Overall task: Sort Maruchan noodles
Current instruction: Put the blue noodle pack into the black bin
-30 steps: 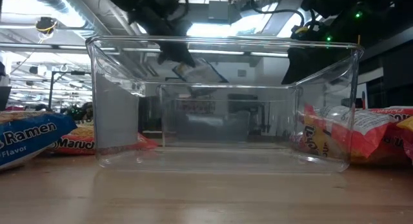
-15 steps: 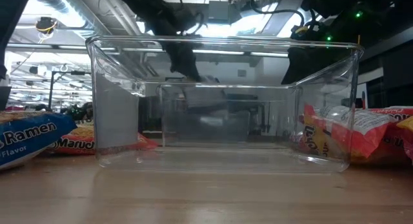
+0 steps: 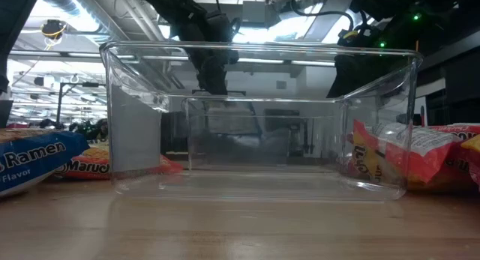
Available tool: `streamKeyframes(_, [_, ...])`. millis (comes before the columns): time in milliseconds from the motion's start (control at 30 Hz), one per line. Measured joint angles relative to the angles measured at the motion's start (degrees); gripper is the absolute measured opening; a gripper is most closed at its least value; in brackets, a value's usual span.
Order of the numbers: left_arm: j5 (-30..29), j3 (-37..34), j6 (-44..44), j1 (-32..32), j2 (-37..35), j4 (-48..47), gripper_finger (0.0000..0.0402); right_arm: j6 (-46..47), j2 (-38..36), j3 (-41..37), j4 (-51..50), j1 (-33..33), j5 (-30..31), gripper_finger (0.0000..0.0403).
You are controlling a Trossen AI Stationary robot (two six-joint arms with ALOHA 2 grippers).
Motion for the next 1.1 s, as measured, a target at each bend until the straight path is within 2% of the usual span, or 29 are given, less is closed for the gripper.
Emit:
streamKeyframes(300, [0.05,-0.02,1.44,-2.17,0.34,-2.12,0.0000,0.00,0.00,0.00,0.00,0.00,-2.56,0.0351])
streamKeyframes(767, [2.57,-0.07,0.58,-2.17,0.34,-4.87,0.0000,-0.01,0.00,0.00,0.00,0.00,-3.02,0.0351])
streamKeyframes(967, [5.95,-0.08,0.92,-2.19,0.34,-4.72,0.0000,-0.02,0.00,0.00,-0.02,0.00,-3.02,0.0351])
streamKeyframes(1100, [6.01,-0.09,1.61,-2.19,0.34,-4.38,0.0021,-0.12,0.00,0.00,-0.02,0.00,-3.04,0.0351])
